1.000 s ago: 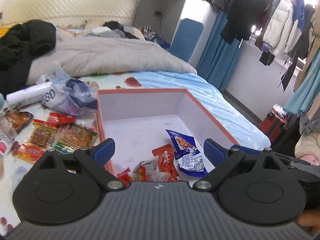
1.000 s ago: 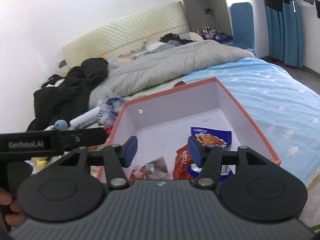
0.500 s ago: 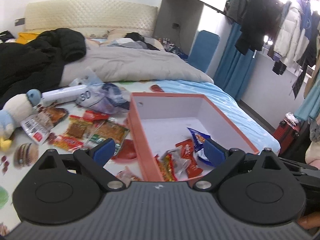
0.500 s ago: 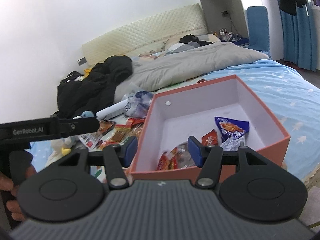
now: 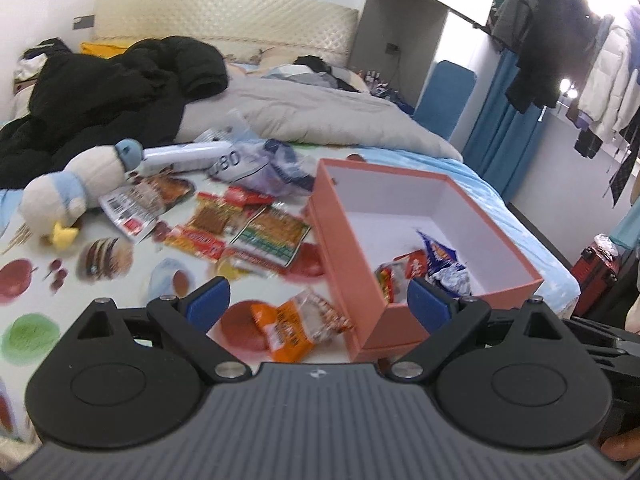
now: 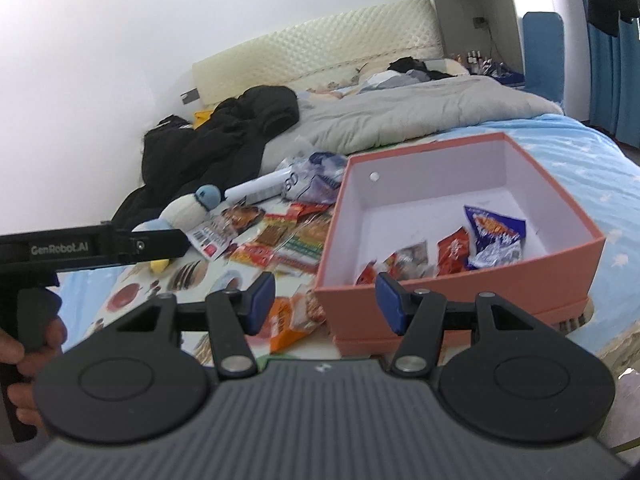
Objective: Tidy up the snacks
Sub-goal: 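Move both open tools back over the snack pile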
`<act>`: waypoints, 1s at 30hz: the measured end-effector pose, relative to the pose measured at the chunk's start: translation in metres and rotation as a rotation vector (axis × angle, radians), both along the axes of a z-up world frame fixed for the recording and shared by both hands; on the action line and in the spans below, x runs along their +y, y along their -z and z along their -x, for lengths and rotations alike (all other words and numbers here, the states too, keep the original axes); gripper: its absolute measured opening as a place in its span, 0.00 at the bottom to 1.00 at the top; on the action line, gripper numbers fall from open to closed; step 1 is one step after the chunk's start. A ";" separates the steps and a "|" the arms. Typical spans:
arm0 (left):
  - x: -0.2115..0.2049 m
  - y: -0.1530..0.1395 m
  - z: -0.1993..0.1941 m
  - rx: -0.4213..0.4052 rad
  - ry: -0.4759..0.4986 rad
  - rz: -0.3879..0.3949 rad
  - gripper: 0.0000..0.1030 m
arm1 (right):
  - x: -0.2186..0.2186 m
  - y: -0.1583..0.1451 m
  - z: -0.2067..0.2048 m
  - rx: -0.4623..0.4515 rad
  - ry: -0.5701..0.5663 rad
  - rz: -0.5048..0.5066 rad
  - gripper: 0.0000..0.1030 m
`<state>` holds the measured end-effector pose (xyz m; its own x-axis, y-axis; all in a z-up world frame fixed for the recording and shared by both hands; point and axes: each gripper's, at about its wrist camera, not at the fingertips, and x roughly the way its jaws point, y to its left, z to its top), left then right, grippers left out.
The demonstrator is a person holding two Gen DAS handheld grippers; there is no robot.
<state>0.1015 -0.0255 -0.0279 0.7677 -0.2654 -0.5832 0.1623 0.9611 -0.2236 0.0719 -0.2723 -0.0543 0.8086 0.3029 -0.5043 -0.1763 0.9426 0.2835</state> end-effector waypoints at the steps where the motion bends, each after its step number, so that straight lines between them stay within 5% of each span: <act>1: 0.003 0.003 0.004 0.006 -0.007 0.005 0.94 | 0.002 0.002 0.002 0.004 -0.004 -0.002 0.57; 30: 0.074 0.074 -0.044 0.122 -0.124 -0.002 0.94 | 0.093 0.051 -0.016 0.039 -0.132 0.100 0.56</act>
